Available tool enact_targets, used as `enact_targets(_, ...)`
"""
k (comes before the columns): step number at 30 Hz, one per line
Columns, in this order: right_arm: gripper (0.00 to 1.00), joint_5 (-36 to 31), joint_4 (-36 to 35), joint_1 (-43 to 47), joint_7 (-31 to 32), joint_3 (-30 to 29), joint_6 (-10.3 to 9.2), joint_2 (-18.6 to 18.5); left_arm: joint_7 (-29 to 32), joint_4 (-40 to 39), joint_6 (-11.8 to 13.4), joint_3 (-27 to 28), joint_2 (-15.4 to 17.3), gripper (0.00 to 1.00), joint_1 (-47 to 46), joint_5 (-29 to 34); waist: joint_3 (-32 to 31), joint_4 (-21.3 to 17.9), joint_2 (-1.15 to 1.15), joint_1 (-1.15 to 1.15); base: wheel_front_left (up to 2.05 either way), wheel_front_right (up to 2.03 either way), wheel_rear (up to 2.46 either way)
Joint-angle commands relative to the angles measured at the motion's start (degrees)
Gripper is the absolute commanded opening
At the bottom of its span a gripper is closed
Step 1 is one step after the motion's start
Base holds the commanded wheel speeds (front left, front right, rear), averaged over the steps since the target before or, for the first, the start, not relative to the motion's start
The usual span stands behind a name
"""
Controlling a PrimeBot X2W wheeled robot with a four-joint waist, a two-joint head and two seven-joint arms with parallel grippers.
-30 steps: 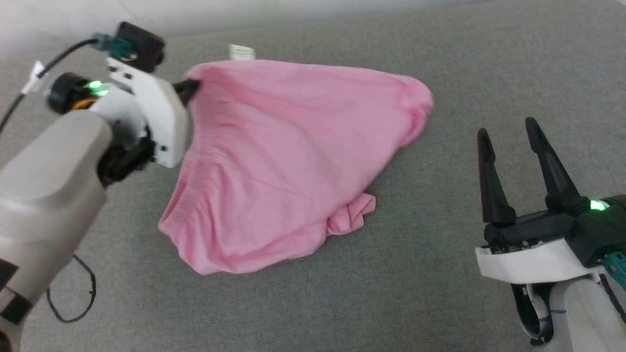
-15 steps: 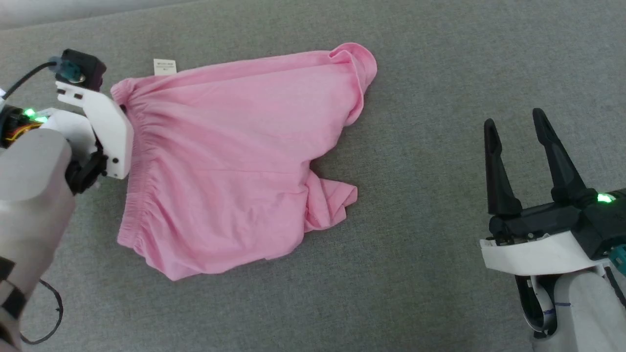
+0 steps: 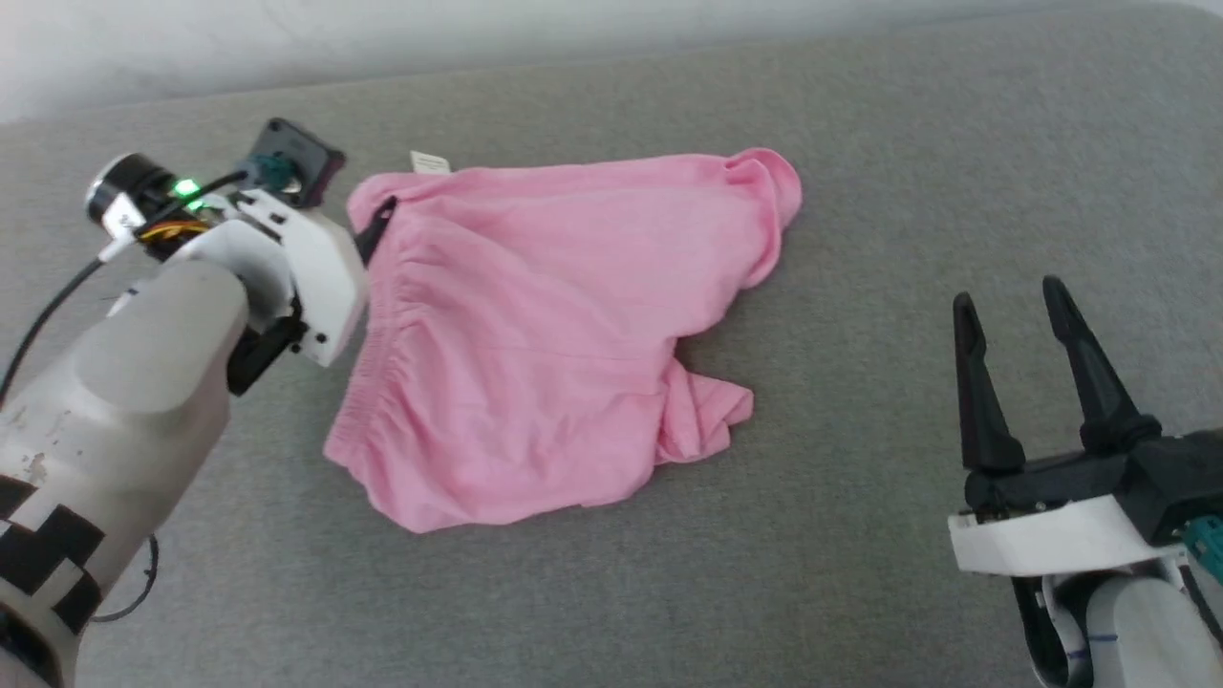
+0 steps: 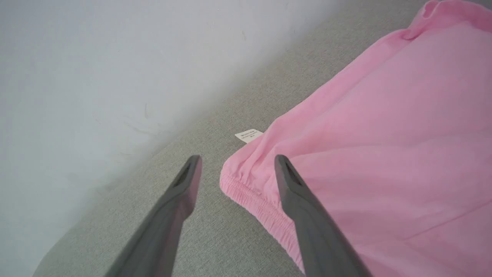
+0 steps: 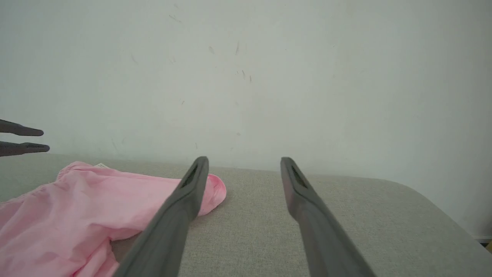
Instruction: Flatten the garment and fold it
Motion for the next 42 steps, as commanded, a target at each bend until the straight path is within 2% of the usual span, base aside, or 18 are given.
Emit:
enact_targets(1, 1.0, -0.2, 0.09, 0.86, -0.27, -0.27, -0.04, 0.18, 0.53, -2.48, -0.13, -0.54, -0.06, 1.0, -0.99, 0.07, -3.49, 3.68, 0.0, 0.01, 0.0, 0.0, 0.0)
enact_targets(4, 1.0, -0.37, 0.17, 1.38, -0.27, -0.24, -0.04, 0.18, 3.08, -6.5, -0.49, -1.83, -0.17, 1.0, -1.32, 0.5, -4.15, 4.42, 0.0, 0.01, 0.0, 0.0, 0.0)
enact_targets(9, 1.0, -0.74, 0.44, 1.13, -0.27, 0.88, -0.04, 0.18, 14.15, -16.66, -1.67, -4.46, -0.16, 1.0, -0.88, -2.52, -5.14, 4.37, 0.0, 0.01, 0.0, 0.0, 0.0)
enact_targets(15, 1.0, -0.69, 0.59, 0.79, -0.27, 1.47, -0.04, 0.18, 29.85, -30.92, -1.9, -6.46, 0.48, 1.0, 2.4, -6.79, -4.88, 1.81, 0.0, 0.01, 0.0, 0.0, 0.0)
enact_targets(18, 1.0, -0.42, 0.78, 0.3, -0.27, 1.46, -0.04, 0.18, 36.91, -36.08, -1.9, -6.52, 0.63, 1.0, 6.5, -5.17, -3.89, 0.03, 0.0, 0.01, 0.0, 0.0, 0.0)
enact_targets(21, 1.0, 0.11, 0.69, -0.33, -0.27, 1.55, -0.04, 0.18, 41.34, -37.82, -1.91, -6.53, 0.59, 1.0, 10.37, -3.38, -2.78, -1.76, 0.0, 0.01, 0.0, 0.0, 0.0)
enact_targets(24, 1.0, 0.52, 0.62, -0.93, -0.27, 1.34, -0.04, 0.18, 42.73, -37.05, -1.91, -6.54, 0.17, 1.0, 12.87, -1.09, -1.59, -3.15, 0.0, 0.01, 0.0, 0.0, 0.0)
enact_targets(31, 1.0, 1.27, 0.39, -1.87, -0.27, 0.92, -0.04, 0.18, 38.32, -29.36, -1.92, -6.54, -1.66, 1.0, 14.41, 6.77, 0.23, -4.65, 0.0, 0.01, 0.0, 0.0, 0.0)
enact_targets(37, 1.0, 1.58, 0.66, -2.0, -0.27, 0.51, -0.04, 0.18, 37.77, -26.67, -1.92, -6.54, -3.13, 1.0, 16.32, 8.06, 0.43, -4.11, 0.0, 0.01, 0.0, 0.0, 0.0)
enact_targets(38, 1.0, 1.58, 0.73, -2.0, -0.27, 0.54, -0.04, 0.18, 37.79, -26.6, -1.92, -6.55, -3.3, 0.57, 16.67, 8.33, 0.32, -3.9, 0.0, 0.01, 0.0, 0.0, 0.0)
enact_targets(39, 1.0, 1.52, 0.76, -1.97, -0.27, 0.56, -0.04, 0.18, 37.05, -26.46, -1.92, -6.55, -3.44, 0.0, 16.75, 8.18, 0.15, -3.66, 0.0, 0.01, 0.0, 0.0, 0.0)
enact_targets(42, 1.0, 1.27, 0.95, -1.88, -0.27, 0.49, -0.04, 0.18, 35.02, -26.94, -1.92, -6.55, -3.58, 0.0, 16.97, 7.87, -0.68, -3.04, 0.0, 0.01, 0.0, 0.0, 0.0)
